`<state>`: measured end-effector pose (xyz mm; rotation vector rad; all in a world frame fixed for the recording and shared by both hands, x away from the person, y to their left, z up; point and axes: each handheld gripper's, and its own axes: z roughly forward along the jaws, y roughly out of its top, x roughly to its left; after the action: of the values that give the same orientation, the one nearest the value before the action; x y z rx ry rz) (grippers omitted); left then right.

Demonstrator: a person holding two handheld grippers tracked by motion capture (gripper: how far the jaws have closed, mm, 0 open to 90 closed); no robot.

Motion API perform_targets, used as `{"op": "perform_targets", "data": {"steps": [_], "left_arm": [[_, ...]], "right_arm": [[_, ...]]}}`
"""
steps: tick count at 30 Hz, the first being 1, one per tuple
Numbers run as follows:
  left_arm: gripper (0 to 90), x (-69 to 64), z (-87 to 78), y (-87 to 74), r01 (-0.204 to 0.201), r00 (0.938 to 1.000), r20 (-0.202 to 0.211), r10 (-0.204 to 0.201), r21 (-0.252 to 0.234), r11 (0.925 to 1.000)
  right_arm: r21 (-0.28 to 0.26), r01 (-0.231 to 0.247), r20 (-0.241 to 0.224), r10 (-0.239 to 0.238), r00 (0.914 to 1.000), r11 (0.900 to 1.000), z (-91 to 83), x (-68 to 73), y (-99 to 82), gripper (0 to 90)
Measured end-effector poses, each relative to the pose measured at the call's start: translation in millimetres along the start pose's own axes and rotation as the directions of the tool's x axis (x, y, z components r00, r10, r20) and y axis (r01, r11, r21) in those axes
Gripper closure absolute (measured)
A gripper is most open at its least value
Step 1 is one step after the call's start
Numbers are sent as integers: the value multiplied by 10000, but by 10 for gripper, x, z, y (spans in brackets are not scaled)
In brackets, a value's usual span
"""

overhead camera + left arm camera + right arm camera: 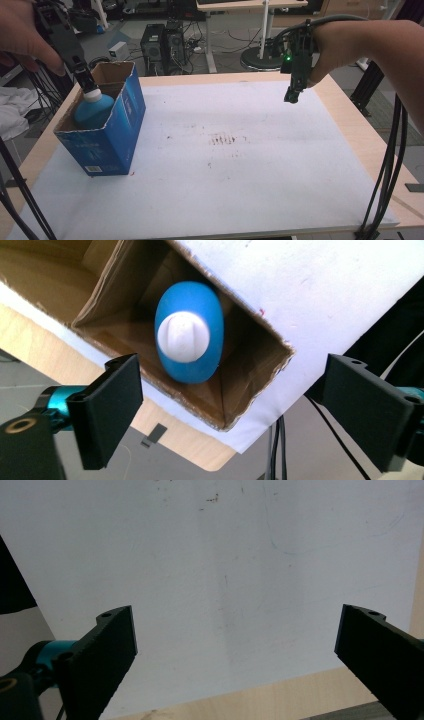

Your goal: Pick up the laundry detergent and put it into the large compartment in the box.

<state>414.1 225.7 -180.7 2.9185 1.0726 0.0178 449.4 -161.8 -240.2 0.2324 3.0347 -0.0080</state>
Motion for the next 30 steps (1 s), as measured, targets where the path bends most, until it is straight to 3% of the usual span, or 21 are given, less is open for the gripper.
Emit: {"op": "perform_targets", "data": {"steps": [9, 15, 22, 23, 29, 30], "left_arm": [[53, -102, -40, 87, 5, 9995, 328, 2, -204, 9998], [17, -201, -87, 148, -364, 9988, 293, 382, -584, 9976], [17, -316, -55, 236, -1065, 9937, 300, 1078, -402, 9935], [17, -349, -27, 268, -1346, 9901, 355, 1358, -346, 9903], [17, -442, 104, 368, -2044, 9778, 464, 2044, -40, 9789], [17, -468, 123, 384, -2274, 9728, 462, 2269, 58, 9738]], "right_arm": [[22, -26, 3, 26, 10000, 10000, -1, 12, -5, 23], [19, 0, 20, 0, 10000, 10000, -5, 16, -5, 22], [65, -95, 17, 94, 10000, 9999, -7, 34, -1, 23], [58, -18, 21, 18, 10000, 10000, -6, 34, 3, 22], [126, 12, 18, -13, 10000, 9999, -10, 74, 28, 22], [117, 24, 9, -24, 10000, 9999, -8, 75, 27, 22]]}}
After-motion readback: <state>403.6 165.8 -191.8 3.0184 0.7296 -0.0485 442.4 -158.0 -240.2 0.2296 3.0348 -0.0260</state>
